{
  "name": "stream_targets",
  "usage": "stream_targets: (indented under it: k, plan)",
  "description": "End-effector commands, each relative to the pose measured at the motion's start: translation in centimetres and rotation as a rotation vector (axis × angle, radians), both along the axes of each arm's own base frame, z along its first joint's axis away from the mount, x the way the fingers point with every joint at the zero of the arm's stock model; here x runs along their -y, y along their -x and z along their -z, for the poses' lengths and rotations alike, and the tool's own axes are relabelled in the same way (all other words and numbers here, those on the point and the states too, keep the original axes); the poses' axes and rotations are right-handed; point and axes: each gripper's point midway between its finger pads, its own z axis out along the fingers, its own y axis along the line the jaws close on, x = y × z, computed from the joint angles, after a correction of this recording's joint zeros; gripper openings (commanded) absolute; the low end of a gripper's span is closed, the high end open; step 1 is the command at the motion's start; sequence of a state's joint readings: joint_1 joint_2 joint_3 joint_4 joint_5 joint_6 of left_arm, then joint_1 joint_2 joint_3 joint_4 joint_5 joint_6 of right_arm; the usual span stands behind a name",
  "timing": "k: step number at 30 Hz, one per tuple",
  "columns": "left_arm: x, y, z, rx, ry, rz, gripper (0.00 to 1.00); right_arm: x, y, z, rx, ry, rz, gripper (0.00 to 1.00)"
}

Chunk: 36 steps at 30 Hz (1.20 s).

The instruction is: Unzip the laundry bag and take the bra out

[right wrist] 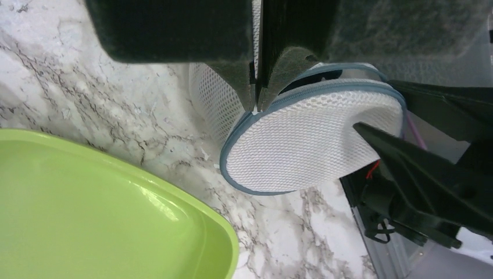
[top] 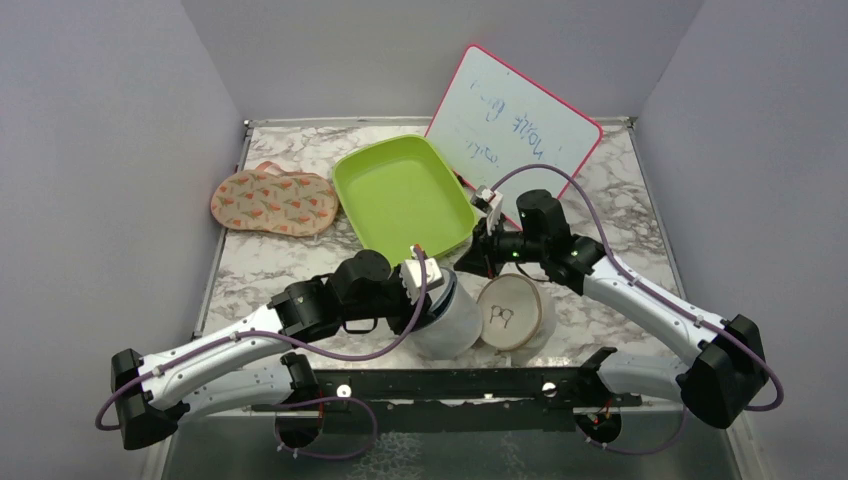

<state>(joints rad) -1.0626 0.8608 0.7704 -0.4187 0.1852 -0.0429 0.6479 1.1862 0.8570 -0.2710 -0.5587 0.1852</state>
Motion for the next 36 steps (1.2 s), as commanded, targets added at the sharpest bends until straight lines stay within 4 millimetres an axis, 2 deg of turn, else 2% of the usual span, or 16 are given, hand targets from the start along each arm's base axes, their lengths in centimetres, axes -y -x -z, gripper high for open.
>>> stream_targets:
  k: [1,3,5,11,16,22,29,32,33,36]
  plan:
    - [0.8,-0.9,-1.4,-0.035,0.032,-0.08,0.44,-0.8,0.9,-2.1,0.053,-0.082,-0.088,0.01]
    - [1.2,-1.4,-1.9,-0.067,0.036,-0.129,0.59,-0.7,1.5,-1.9,0.032,-0.083,-0.103,0.01]
    - [1.8,-1.7,-2.2,-0.114,0.048,-0.169,0.64,-0.7,2.1,-2.2,0.023,-0.098,-0.119,0.01]
    - [4.5,-2.3,-2.2,-0.19,0.024,-0.198,0.65,-0.6,2.7,-3.2,0.021,-0.102,-0.13,0.01]
    - [4.7,-3.0,-1.7,-0.134,-0.04,-0.249,0.65,-0.6,2.6,-4.0,0.031,-0.105,-0.128,0.01]
    - [3.4,-3.7,-0.6,-0.075,-0.129,-0.325,0.46,-0.5,2.7,-3.4,0.021,-0.098,-0.13,0.01]
    - [2.1,-3.2,0.6,-0.069,-0.201,-0.307,0.2,-0.2,2.2,-3.0,0.033,-0.081,-0.091,0.01]
    - [1.9,-2.8,-0.1,-0.051,-0.187,-0.264,0.08,-0.2,1.8,-2.6,0.027,-0.079,-0.062,0.01]
    - [1.8,-2.8,-0.4,-0.039,-0.182,-0.257,0.02,-0.3,1.6,-2.6,0.027,-0.081,-0.058,0.01]
    - [1.5,-2.7,-1.4,0.007,-0.163,-0.218,0.0,-0.6,1.2,-2.8,0.033,-0.099,-0.052,0.01]
